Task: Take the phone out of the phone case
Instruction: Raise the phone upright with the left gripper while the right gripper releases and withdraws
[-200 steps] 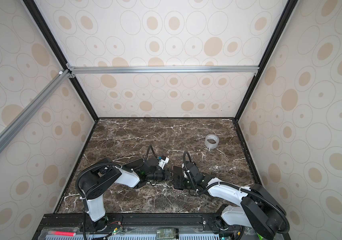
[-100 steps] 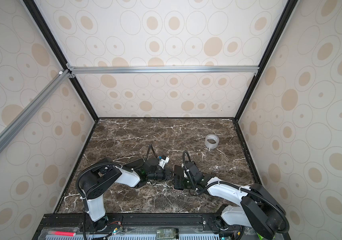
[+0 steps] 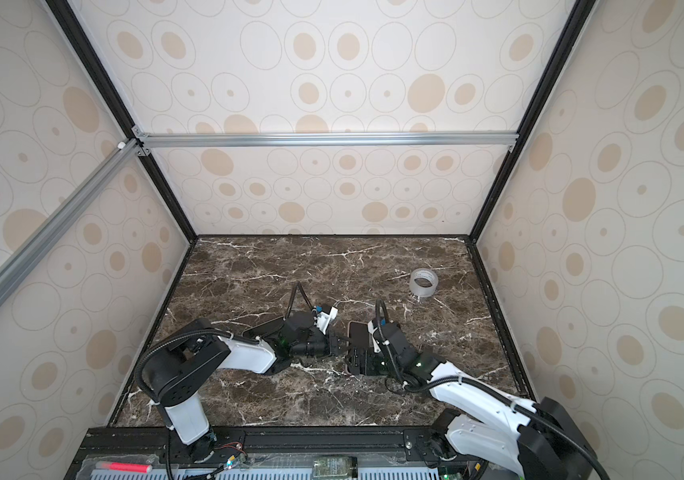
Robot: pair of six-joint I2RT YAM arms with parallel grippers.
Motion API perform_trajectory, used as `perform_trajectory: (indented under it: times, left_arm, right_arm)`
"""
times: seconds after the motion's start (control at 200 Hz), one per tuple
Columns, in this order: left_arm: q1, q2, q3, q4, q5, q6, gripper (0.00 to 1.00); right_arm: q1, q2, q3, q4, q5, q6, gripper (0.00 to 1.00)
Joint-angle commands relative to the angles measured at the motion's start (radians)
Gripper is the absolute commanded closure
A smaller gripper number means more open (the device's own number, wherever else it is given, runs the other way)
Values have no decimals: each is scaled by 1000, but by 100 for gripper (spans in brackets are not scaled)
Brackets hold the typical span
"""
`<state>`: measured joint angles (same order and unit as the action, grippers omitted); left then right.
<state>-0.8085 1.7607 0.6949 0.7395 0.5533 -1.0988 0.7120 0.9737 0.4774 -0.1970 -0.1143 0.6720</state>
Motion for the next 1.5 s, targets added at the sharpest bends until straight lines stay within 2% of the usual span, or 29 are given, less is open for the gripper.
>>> perform_trajectory:
  times: [0.0, 0.08, 0.125, 0.195, 0.285, 0.325, 0.44, 0.54, 0.675, 0.785, 0.865, 0.925, 1.005, 1.19, 1.26, 1.465, 1.495]
  left_arm:
    - [45, -87, 86, -18, -29, 82, 100]
    - [76, -130, 125, -80, -45, 127, 100]
    - [94, -152, 146, -112, -50, 155, 100]
    - [121, -182, 187, -163, -61, 196, 100]
    - [153, -207, 242, -230, -62, 233, 100]
    - [167, -218, 260, -241, -57, 240, 100]
    - [198, -248, 302, -251, -32, 256, 100]
    - [223, -278, 324, -257, -5, 271, 100]
    - [264, -324, 323, -247, 30, 274, 100]
    - [300, -353, 301, -153, 106, 224, 100]
    - [318, -368, 306, -119, 147, 209, 100]
    - [321, -380, 320, -117, 158, 219, 100]
    - [321, -397, 334, -88, 177, 213, 100]
    - [321, -404, 356, 71, 239, 132, 100]
    - [320, -407, 358, 113, 247, 114, 100]
    - [312, -413, 367, 194, 235, 84, 100]
    - [309, -411, 367, 200, 237, 83, 100]
  right_arm:
    - [-4, -136, 24, -54, 118, -53, 2]
    - [-3, -217, 20, -38, 220, -69, 3]
    - [-5, -254, 43, -73, 292, -56, 0]
    - [-8, -279, 92, -95, 324, -85, 0]
    - [-10, -228, 219, -145, 276, -182, 4]
    - [-10, -193, 274, -154, 217, -240, 0]
    - [-10, -112, 386, -139, 98, -349, 0]
    - [-10, -79, 435, -87, 50, -375, 0]
    - [-42, -35, 511, -79, 43, -365, 0]
    - [-197, -10, 496, 35, -172, -250, 1]
    - [-319, 19, 455, 225, -405, -106, 7]
    - [-364, 49, 443, 339, -501, -14, 12]
    - [-391, 72, 422, 475, -552, 73, 20]
    - [-412, 144, 447, 761, -613, 226, 24]
    - [-416, 181, 470, 852, -617, 275, 30]
    - [-418, 317, 550, 1092, -607, 449, 32]
    - [-418, 335, 569, 1108, -603, 463, 35]
